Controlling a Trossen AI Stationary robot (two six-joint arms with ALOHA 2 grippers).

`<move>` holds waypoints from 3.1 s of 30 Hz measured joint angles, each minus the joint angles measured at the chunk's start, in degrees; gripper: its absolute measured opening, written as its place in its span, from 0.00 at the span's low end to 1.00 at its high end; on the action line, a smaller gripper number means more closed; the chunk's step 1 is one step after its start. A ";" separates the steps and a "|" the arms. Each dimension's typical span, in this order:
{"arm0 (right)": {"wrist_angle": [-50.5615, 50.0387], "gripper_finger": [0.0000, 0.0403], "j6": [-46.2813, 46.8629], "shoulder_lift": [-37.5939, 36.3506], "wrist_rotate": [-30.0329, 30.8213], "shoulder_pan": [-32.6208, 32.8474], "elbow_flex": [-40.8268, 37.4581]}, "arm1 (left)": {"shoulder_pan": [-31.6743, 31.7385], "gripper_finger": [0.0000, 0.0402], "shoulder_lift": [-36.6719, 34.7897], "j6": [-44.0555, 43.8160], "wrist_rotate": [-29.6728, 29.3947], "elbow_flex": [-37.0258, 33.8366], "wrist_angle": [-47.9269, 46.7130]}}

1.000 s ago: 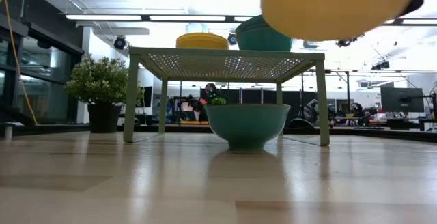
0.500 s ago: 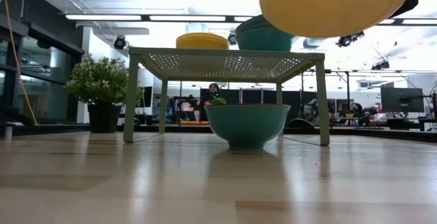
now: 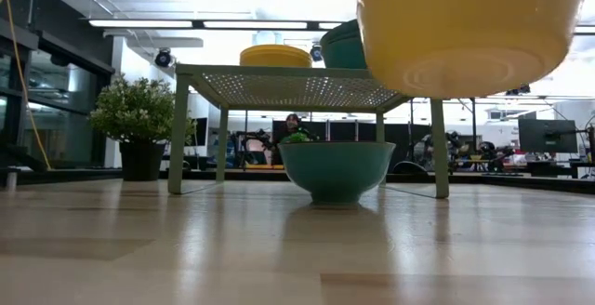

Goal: Pick & Place Mini bowls
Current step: Stack the yellow bowl on top of the yellow bowl on the shelf

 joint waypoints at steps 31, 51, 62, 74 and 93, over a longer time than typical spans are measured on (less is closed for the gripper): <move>5.15 0.00 -3.12 -0.14 -0.54 -2.22 -1.12 | 0.71 0.16 4.58 8.26 1.32 -0.10 2.70; 6.51 0.00 -3.72 -0.14 -1.29 -2.33 -1.14 | 1.08 0.16 5.57 7.63 3.54 -0.08 1.34; 7.12 0.00 -4.19 -0.23 -0.73 -2.33 -1.05 | 1.06 0.01 5.68 7.09 4.46 -0.17 1.00; 9.36 0.08 -9.31 -0.27 1.07 -2.26 -1.04 | 1.00 0.00 5.68 4.16 4.24 -0.17 0.37; 7.53 0.35 -12.17 -11.82 6.87 -2.87 -1.05 | 1.11 0.00 5.55 0.12 6.00 -0.10 -0.44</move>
